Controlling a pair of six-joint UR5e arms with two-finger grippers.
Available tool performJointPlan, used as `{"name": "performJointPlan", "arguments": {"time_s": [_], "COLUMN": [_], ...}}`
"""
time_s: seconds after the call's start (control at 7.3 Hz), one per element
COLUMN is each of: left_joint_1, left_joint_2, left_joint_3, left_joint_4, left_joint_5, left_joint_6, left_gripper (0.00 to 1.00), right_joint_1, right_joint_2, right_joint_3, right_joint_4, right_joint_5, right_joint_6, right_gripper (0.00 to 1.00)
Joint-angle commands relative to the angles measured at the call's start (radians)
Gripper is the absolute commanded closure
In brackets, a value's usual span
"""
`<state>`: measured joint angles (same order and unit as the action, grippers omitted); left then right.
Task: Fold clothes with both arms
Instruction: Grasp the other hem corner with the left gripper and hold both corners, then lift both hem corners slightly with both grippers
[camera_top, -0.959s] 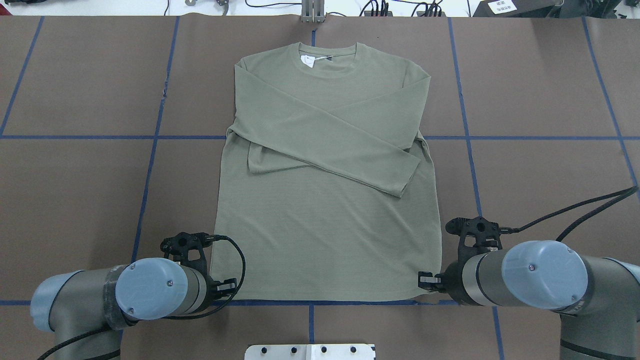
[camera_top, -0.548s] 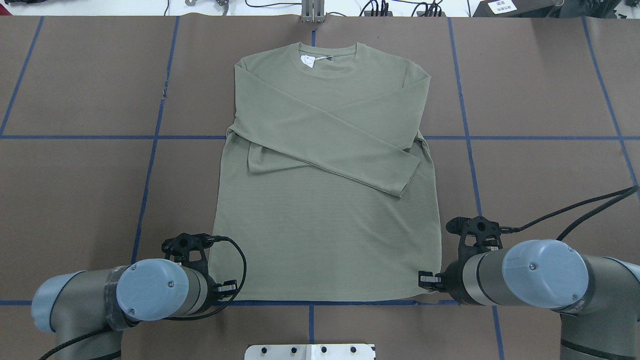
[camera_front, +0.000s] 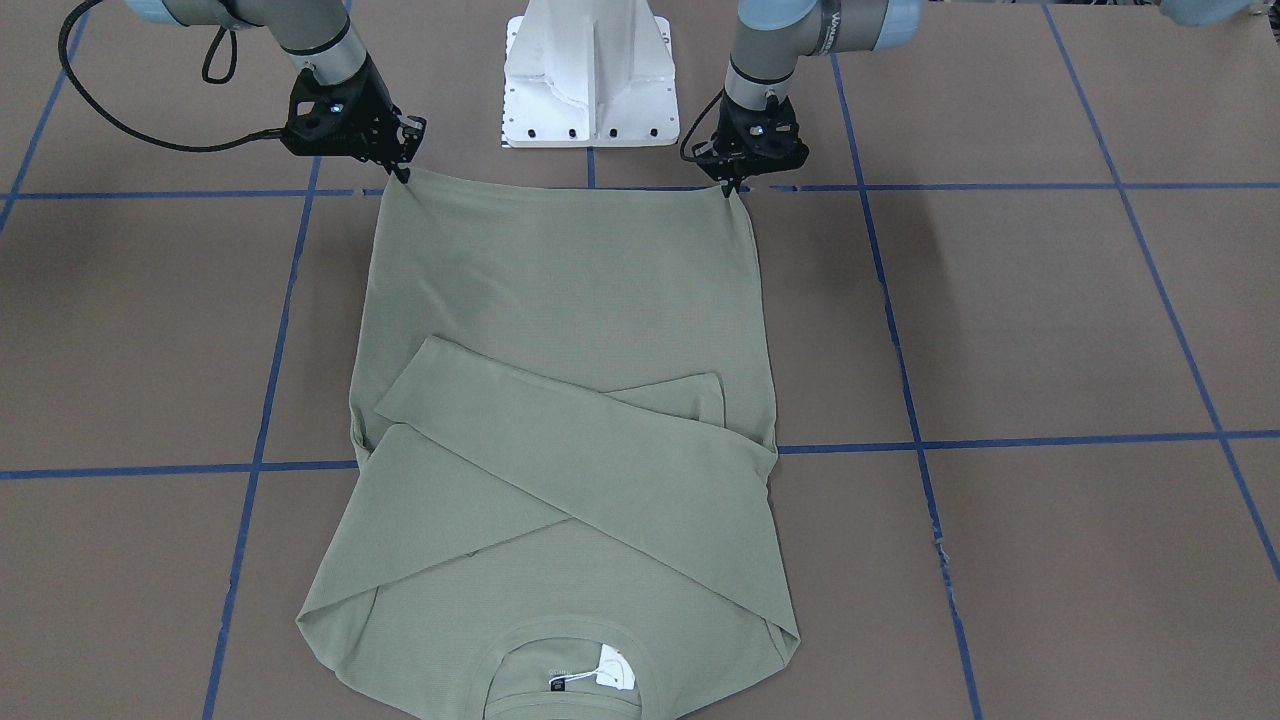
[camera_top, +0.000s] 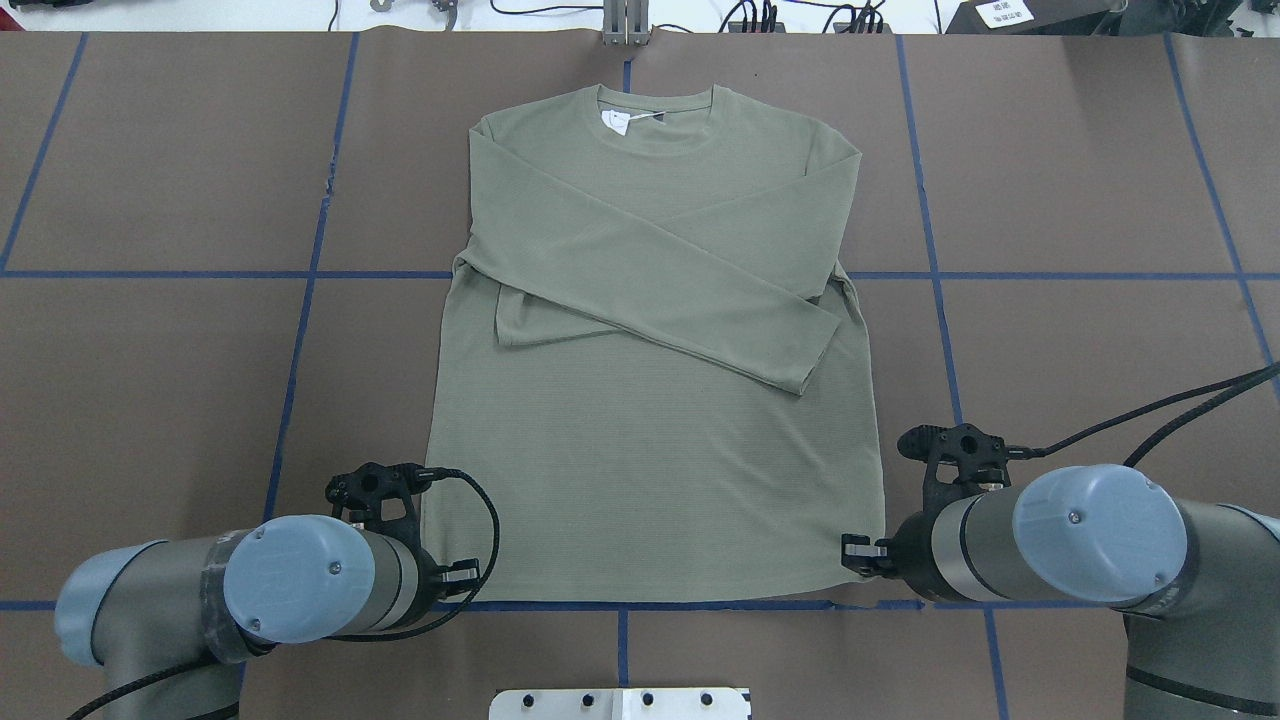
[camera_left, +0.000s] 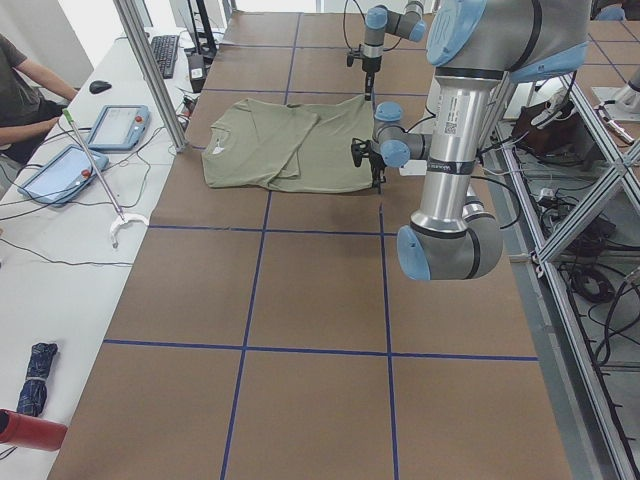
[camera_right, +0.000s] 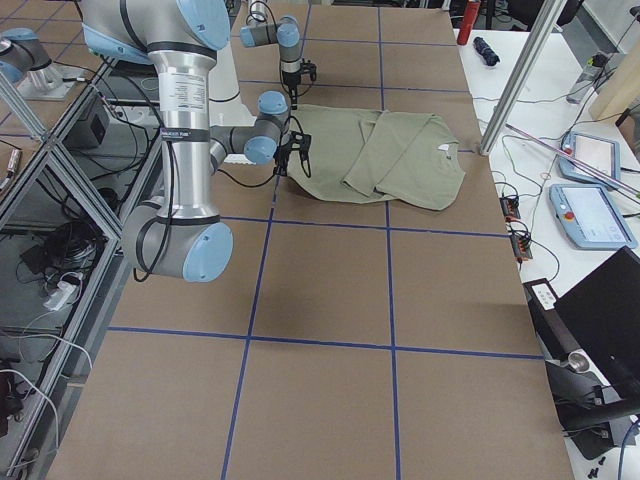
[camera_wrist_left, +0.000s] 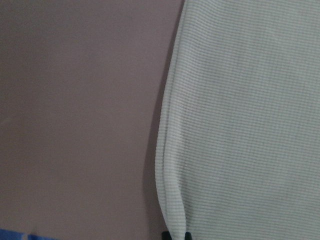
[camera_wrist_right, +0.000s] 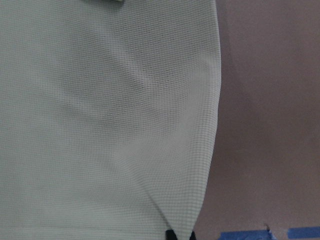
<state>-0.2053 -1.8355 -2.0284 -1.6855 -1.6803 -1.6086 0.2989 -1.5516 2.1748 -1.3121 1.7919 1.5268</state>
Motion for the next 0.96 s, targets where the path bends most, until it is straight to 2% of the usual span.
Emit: {"name": "performJointPlan", "arguments": {"time_s": [0.0,0.14,0.41,0.68,0.82], "left_joint_1": [-0.008,0.000,0.036,0.107,0.148], "left_joint_2": [0.012,0.010,0.010,0.005,0.005], "left_joint_3": [-0.096,-0.125,-0.244,-0.395,-0.432], "left_joint_4": [0.003,0.007,0.120,0.269,0.312], "left_joint_5": [-0.001,0.001,-0.001,-0.009,-0.009], "left_joint_6": [-0.013,-0.039,-0.056,-0.100,-0.126], "left_gripper": [1.00,1.00,1.00,1.00,1.00], "right_joint_1": [0.041,0.040,0.037,0.036,0.019], "right_joint_2": [-0.030,-0.060,-0.146,-0.160,-0.177], "right_joint_3": [0.032,0.064,0.144,0.164,0.192], "right_joint_4": [-0.001,0.001,-0.001,-0.004,-0.004], "right_joint_5": [0.052,0.066,0.128,0.300,0.316], "right_joint_6": [-0.001,-0.002,-0.001,-0.001,-0.001], "right_gripper": [1.00,1.00,1.00,1.00,1.00]}}
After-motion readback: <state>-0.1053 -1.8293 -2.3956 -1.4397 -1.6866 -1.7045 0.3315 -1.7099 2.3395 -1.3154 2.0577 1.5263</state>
